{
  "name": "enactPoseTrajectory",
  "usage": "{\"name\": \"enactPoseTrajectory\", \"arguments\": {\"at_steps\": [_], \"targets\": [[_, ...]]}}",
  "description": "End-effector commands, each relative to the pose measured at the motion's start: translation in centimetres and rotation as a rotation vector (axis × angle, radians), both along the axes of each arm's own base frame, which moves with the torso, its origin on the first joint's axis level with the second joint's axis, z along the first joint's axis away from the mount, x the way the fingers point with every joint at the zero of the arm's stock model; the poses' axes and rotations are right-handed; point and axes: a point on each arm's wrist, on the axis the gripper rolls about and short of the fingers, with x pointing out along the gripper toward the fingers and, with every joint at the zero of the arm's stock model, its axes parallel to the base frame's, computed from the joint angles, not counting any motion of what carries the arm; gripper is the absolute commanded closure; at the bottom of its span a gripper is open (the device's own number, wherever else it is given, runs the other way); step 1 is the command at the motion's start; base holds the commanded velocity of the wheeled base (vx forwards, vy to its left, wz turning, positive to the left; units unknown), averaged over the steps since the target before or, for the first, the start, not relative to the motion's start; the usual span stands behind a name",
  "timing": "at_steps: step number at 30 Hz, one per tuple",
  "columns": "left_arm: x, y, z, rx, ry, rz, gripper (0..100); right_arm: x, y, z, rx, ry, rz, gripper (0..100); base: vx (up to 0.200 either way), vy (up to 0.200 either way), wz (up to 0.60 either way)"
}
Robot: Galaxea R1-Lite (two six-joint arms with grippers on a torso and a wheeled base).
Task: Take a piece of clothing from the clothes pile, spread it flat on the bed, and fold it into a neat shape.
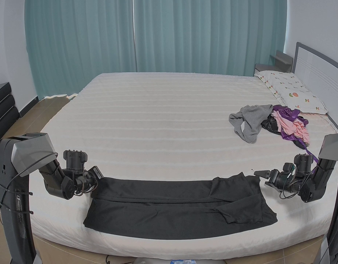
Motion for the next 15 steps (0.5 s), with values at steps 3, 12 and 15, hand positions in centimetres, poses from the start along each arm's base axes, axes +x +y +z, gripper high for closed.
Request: {"name": "enactPoseTrajectory", "arguments": {"at_steps": [3, 12, 15], "targets": [[0.0, 0.1, 0.1, -0.021, -0.004, 0.028, 100, 0.9, 0.1, -1.1, -0.006, 0.008, -0.004, 0, 0.000, 0.000, 0.00], [-0.1, 0.1, -0.1, -0.030, 0.003, 0.034, 100, 1.7, -0.1, -1.7, -0.008, 0.026, -0.011, 0, 0.000, 0.000, 0.00], [-0.1, 0.1, -0.1, -0.030, 0.004, 0.034, 100, 2.1, 0.0, -2.2, -0.014, 0.026, -0.016, 0, 0.000, 0.000, 0.00]]}}
